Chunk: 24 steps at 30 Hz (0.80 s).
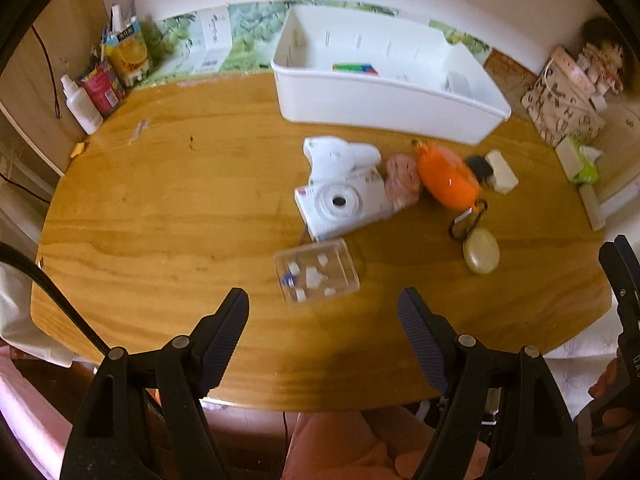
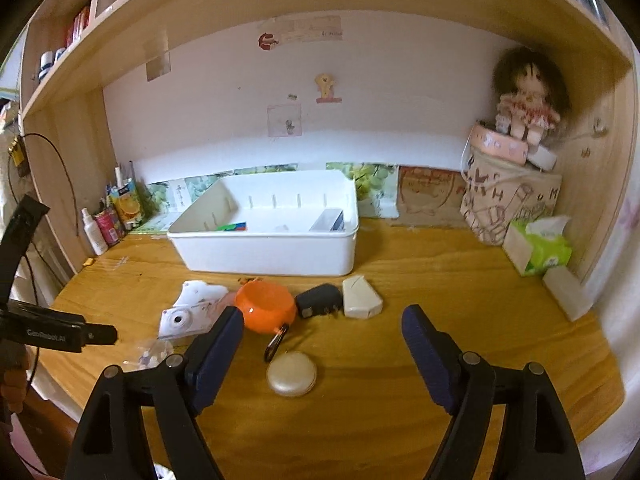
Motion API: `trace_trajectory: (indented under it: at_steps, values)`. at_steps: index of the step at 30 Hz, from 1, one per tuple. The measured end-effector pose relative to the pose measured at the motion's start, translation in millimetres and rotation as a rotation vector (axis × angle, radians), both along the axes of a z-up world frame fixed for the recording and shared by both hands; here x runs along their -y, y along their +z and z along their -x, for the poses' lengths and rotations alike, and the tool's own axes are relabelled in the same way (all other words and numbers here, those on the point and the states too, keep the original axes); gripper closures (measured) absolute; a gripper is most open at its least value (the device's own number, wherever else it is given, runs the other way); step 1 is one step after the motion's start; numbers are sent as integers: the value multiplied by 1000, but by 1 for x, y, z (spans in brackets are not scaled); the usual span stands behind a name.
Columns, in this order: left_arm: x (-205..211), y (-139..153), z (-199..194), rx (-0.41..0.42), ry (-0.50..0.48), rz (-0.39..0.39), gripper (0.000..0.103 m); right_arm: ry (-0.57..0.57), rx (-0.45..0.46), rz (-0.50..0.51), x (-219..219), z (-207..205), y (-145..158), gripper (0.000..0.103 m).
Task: Organize rigid objects
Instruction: 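Withdraw both tools from the bin toward the remaining desk items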
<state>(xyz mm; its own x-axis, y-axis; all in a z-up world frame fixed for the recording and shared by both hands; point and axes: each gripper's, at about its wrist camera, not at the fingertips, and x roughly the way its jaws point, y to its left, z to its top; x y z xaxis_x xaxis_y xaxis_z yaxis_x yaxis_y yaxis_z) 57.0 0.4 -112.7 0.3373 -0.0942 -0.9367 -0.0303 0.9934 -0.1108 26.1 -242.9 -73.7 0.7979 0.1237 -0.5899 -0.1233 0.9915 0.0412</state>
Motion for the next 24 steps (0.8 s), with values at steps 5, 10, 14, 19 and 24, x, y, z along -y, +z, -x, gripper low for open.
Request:
trace_trajectory:
  at_steps: [5, 10, 14, 19, 24]
  values:
    - [9, -13, 3, -70, 5, -12, 23, 5, -48, -18, 3, 3, -18, 21]
    - [14, -26, -1, -134, 8, 9, 23, 30, -83, -4, -4, 3, -35, 21]
    - [16, -33, -10, -171, 18, 11, 23, 74, -109, 29, -14, -2, -45, 21]
    - [13, -42, -24, -225, 41, 40, 21, 116, -145, 61, -22, -15, -55, 21]
    - [9, -55, -42, -279, 63, 51, 21, 123, -198, 60, -22, -34, -64, 21]
